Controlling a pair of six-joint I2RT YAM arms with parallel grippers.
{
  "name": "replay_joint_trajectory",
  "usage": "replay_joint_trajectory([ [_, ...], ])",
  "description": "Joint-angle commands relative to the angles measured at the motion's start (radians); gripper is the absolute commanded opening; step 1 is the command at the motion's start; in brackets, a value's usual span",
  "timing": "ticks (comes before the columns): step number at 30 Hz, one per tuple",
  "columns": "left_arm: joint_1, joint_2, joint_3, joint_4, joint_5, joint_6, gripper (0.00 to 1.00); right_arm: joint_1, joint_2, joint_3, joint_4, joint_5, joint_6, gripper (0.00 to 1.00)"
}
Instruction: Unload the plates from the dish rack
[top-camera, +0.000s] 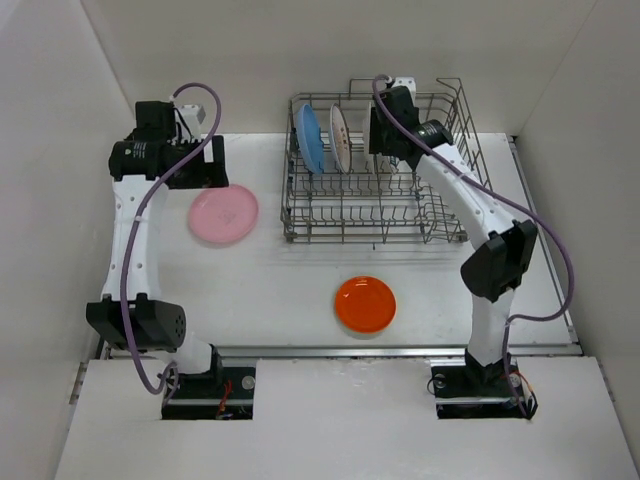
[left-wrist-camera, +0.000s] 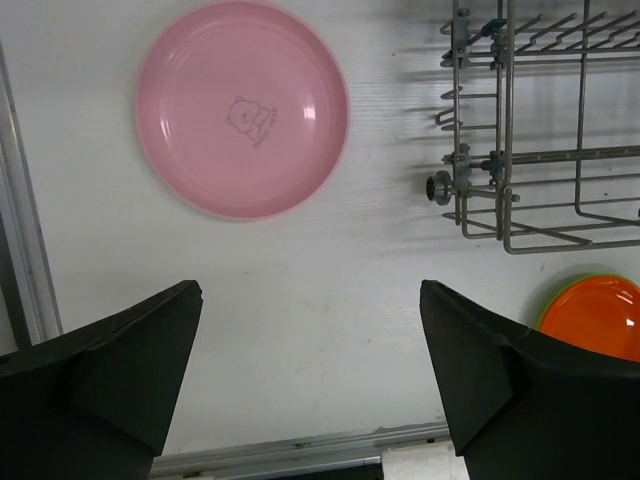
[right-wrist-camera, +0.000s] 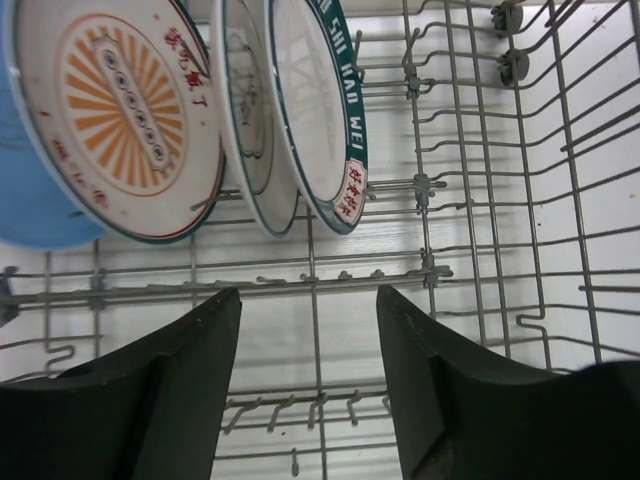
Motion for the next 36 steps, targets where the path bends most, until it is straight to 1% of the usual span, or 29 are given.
replay_joint_trajectory([
  [1,0.02,-0.031,-0.022,0.013,-0.031,0.021,0.89,-0.034,0.024,0.069,0.082,-0.07,-0.045,0.61],
  [2,0.033,-0.031,-0.022,0.013,-0.047,0.021,0.89,-0.046,0.036,0.069,0.091,-0.07,-0.045,0.58],
  [4,0.046,-0.022,-0.013,0.004,-0.057,0.021,0.89,-0.076,0.058,0.069,0.106,-0.081,-0.045,0.55],
  [5,0.058,-0.022,-0.012,0.004,-0.057,0.021,0.89,-0.076,0.069,0.055,0.119,-0.091,-0.06,0.55],
  [6,0.058,-0.009,-0.002,0.004,-0.057,0.021,0.89,-0.088,0.078,0.034,0.158,-0.152,-0.1,0.55],
  [7,0.058,0.003,-0.002,0.004,-0.057,0.021,0.89,-0.099,0.078,0.019,0.181,-0.204,-0.1,0.57],
  [8,0.069,0.003,-0.002,-0.006,-0.057,0.03,0.89,-0.099,0.095,0.006,0.2,-0.257,-0.152,0.59],
  [9,0.069,0.018,-0.002,-0.006,-0.069,0.03,0.89,-0.099,0.109,-0.005,0.214,-0.274,-0.162,0.59],
  [12,0.069,0.044,0.008,-0.006,-0.107,0.03,0.9,-0.099,0.17,-0.014,0.225,-0.208,-0.162,0.59],
  [15,0.078,0.067,0.018,-0.006,-0.107,0.039,0.9,-0.099,0.231,0.006,0.251,-0.222,-0.189,0.59],
  [18,0.119,0.077,0.029,-0.006,-0.063,0.03,0.9,-0.108,0.297,0.073,0.261,-0.182,-0.189,0.59],
  [22,0.165,0.077,0.029,-0.006,-0.063,0.03,0.9,-0.108,0.317,0.129,0.284,-0.148,-0.189,0.58],
  [26,0.175,0.077,0.02,-0.015,-0.072,0.03,0.9,-0.117,0.279,0.097,0.284,-0.174,-0.214,0.58],
  [28,0.175,0.086,0.02,-0.015,-0.072,0.03,0.9,-0.126,0.268,0.052,0.327,-0.202,-0.234,0.49],
  [29,0.185,0.086,0.02,-0.015,-0.063,0.03,0.9,-0.126,0.268,0.052,0.336,-0.214,-0.243,0.42],
  [30,0.185,0.086,0.02,-0.015,-0.049,0.03,0.9,-0.126,0.268,0.052,0.336,-0.214,-0.252,0.27],
  [31,0.195,0.086,0.02,-0.015,-0.049,0.03,0.9,-0.126,0.285,0.084,0.323,-0.214,-0.252,0.17],
  [33,0.195,0.086,0.02,-0.015,-0.04,0.03,0.9,-0.126,0.294,0.097,0.312,-0.197,-0.252,0.03],
  [34,0.195,0.086,0.02,-0.015,-0.04,0.03,0.9,-0.126,0.282,0.097,0.312,-0.181,-0.252,0.0],
  [36,0.195,0.086,0.02,-0.015,-0.04,0.03,0.9,-0.126,0.241,0.097,0.312,-0.148,-0.276,0.0],
])
